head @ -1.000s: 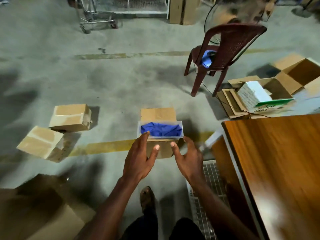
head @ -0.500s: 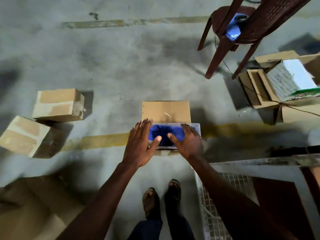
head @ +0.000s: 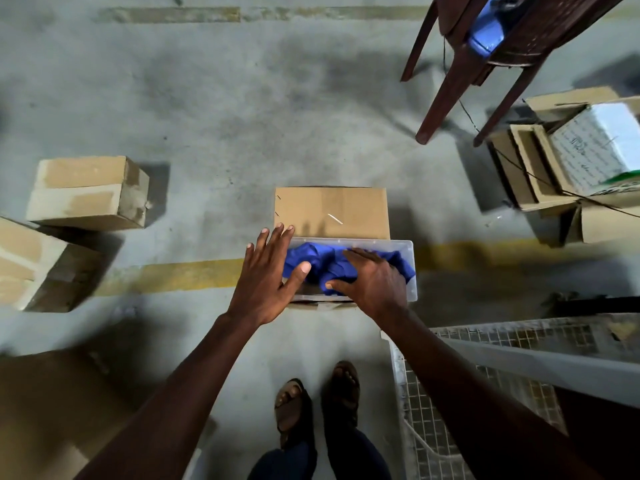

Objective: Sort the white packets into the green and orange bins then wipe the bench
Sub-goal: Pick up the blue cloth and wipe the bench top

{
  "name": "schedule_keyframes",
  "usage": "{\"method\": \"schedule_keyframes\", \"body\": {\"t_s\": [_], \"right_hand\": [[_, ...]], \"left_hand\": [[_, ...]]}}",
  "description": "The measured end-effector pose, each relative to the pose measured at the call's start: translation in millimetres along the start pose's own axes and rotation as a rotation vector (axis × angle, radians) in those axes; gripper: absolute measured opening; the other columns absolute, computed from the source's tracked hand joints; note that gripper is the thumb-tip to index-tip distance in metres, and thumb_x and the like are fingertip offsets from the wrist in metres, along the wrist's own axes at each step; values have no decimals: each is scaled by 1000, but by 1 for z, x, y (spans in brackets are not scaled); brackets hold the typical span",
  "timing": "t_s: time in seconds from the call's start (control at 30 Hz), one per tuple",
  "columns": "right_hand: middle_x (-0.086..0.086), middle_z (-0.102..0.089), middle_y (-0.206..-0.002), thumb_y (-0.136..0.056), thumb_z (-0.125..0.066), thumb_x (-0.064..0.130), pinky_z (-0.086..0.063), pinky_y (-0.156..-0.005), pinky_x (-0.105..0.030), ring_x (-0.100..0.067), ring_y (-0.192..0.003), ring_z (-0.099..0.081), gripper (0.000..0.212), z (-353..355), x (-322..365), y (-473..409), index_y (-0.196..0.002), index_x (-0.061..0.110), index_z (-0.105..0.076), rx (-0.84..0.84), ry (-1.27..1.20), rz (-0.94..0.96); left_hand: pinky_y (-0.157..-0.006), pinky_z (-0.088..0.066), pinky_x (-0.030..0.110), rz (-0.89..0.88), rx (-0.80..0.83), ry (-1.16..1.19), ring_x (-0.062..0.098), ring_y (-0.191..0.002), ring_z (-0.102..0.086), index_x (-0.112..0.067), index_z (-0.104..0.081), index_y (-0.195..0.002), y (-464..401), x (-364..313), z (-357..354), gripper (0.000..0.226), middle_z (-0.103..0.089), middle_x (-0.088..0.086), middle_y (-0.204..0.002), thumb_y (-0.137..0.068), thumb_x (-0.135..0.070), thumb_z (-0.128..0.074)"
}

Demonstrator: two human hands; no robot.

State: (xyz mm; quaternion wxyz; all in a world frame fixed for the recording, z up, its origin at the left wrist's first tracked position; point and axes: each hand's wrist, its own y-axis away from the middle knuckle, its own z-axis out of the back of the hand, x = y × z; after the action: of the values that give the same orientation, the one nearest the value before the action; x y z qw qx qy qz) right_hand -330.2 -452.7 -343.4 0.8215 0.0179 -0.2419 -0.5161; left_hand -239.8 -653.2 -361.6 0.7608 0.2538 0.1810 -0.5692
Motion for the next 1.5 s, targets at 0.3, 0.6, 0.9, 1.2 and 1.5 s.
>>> {"method": "schedule_keyframes", "body": {"t_s": [0.3,0.6,0.9,1.2,1.5], "right_hand": [[2,-66,-130,-68,-79,65,-50,-93,-37,-25,-121,-60,76,-7,-14,-12,-135,35,-59,57,-93,-64],[1,-72,-115,-68,-85,53,-53,-89,-36,-22,-106,-64,56,-17,-30,-30,-117,28,-73,56,-198,-3],[8,-73,-95,-68,-91,36,-49,-84,-17,-7,-91,-66,39,-4,-37,-34,-101,19,-79,152,-506,-124],[13,-77,-85,-71,-90,27,-53,-78,-24,3,-74,-64,23,66,-9,6,-92,23,-80,109,-661,-110],[-15,-75,-88,-76,-87,26,-51,-68,-33,-6,-72,-57,21,170,30,74,-89,12,-79,-26,-729,-147]], "left_hand": [[-122,4,41,-2,41,102,12,-152,12,-35,-4,-157,2,7,-8,83,-2,-9,-167,-87,-80,-6],[-121,8,41,-11,31,143,7,-150,19,-37,-2,-156,3,10,-13,80,1,-13,-166,-89,-79,-8],[-119,12,35,10,54,148,5,-149,20,-37,-2,-157,4,7,-6,83,3,-15,-165,-87,-81,-6],[-123,6,42,34,7,198,10,-152,10,-32,-6,-158,15,-40,60,76,-5,-15,-165,-93,-70,-16],[-119,7,34,14,-66,259,10,-152,7,-31,-8,-158,58,-117,147,77,-7,-18,-164,-91,-68,-18]]}}
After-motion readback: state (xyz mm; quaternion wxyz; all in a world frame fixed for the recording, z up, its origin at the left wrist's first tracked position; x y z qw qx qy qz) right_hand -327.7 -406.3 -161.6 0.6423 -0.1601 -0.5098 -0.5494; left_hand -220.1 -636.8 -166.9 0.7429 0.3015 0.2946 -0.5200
